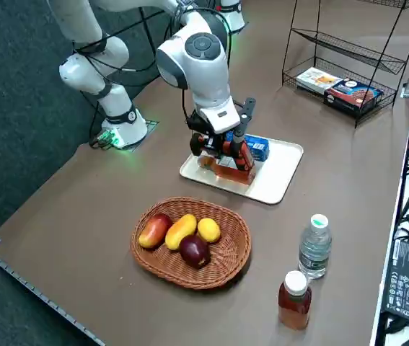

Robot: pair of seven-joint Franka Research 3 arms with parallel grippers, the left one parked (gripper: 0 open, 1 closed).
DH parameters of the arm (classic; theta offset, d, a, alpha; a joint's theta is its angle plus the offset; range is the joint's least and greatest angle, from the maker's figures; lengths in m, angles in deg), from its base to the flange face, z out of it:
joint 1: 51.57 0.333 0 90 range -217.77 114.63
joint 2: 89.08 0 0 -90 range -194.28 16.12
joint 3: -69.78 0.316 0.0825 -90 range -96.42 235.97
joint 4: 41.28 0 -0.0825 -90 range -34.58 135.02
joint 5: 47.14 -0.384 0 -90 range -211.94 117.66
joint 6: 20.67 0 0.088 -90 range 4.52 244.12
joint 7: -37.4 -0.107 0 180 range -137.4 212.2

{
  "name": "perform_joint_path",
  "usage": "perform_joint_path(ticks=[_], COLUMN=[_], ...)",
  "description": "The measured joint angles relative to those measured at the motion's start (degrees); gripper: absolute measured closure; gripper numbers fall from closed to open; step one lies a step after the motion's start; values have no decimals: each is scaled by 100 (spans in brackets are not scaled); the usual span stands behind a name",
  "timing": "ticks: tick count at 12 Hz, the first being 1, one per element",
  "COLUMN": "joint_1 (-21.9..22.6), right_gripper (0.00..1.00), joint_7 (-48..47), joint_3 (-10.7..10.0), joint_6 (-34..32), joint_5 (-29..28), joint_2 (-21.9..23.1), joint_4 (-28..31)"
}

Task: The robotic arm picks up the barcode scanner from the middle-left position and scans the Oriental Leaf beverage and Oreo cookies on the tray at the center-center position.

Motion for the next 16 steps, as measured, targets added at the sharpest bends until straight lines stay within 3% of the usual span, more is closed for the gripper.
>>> perform_joint_path(ticks=[7, 16], joint_1=[142, 1606], right_gripper=[56, 56], joint_7=[-273, -1940], joint_3=[117, 186], joint_6=[10, 136], joint_5=[-50, -62], joint_2=[6, -3], joint_4=[-214, -371])
